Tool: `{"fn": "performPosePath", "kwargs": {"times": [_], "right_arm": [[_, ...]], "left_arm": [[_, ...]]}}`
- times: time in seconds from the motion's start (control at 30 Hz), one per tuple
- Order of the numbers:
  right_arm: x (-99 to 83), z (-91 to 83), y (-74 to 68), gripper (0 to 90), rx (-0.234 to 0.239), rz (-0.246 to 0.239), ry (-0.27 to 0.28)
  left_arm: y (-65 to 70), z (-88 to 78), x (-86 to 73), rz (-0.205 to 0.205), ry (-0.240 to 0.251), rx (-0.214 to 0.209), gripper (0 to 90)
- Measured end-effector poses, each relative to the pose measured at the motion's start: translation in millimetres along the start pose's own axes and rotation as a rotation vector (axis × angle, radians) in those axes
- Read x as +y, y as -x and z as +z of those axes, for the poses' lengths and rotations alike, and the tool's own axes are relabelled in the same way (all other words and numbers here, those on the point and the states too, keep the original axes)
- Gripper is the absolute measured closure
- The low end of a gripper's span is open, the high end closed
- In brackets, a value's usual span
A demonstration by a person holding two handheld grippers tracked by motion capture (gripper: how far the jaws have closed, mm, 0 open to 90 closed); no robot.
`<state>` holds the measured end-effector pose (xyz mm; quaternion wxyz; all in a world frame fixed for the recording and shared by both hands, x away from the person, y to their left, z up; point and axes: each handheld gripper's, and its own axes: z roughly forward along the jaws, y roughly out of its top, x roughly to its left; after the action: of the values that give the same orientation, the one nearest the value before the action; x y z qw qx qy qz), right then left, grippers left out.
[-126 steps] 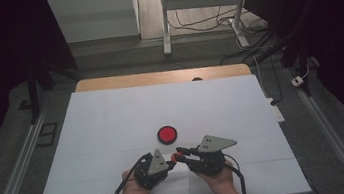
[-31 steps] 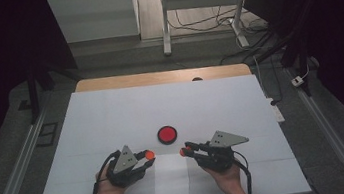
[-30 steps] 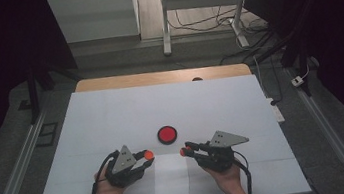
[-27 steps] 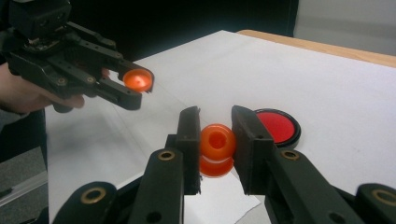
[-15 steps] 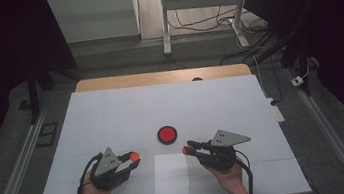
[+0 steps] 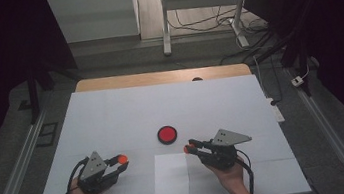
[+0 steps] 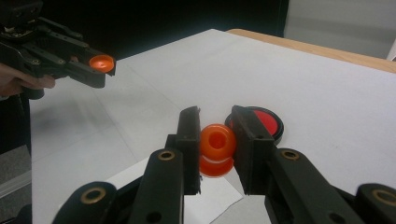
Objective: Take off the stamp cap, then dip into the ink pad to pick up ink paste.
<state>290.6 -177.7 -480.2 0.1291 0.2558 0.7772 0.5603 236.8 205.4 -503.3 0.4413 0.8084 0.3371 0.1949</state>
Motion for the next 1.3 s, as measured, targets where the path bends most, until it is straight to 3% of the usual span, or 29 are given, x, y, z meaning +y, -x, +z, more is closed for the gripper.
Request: {"fn": "performPosePath", "kwargs": {"times": [0.77,0.93,1.3], "right_arm": [[5.4,2.3,6.4,72.5,-0.012,0.009,0.010],[9.8,10.1,13.8,72.5,-0.039,0.040,0.013],[24.9,29.6,21.6,72.4,-0.066,0.020,-0.010]], "left_arm": [[-1.4,1.2,-0.5,-0.008,-0.008,0.003,65.5],[-1.9,0.8,-0.3,-0.006,-0.004,-0.001,65.5],[0.6,4.9,0.8,-0.002,-0.010,-0.014,65.5]]}}
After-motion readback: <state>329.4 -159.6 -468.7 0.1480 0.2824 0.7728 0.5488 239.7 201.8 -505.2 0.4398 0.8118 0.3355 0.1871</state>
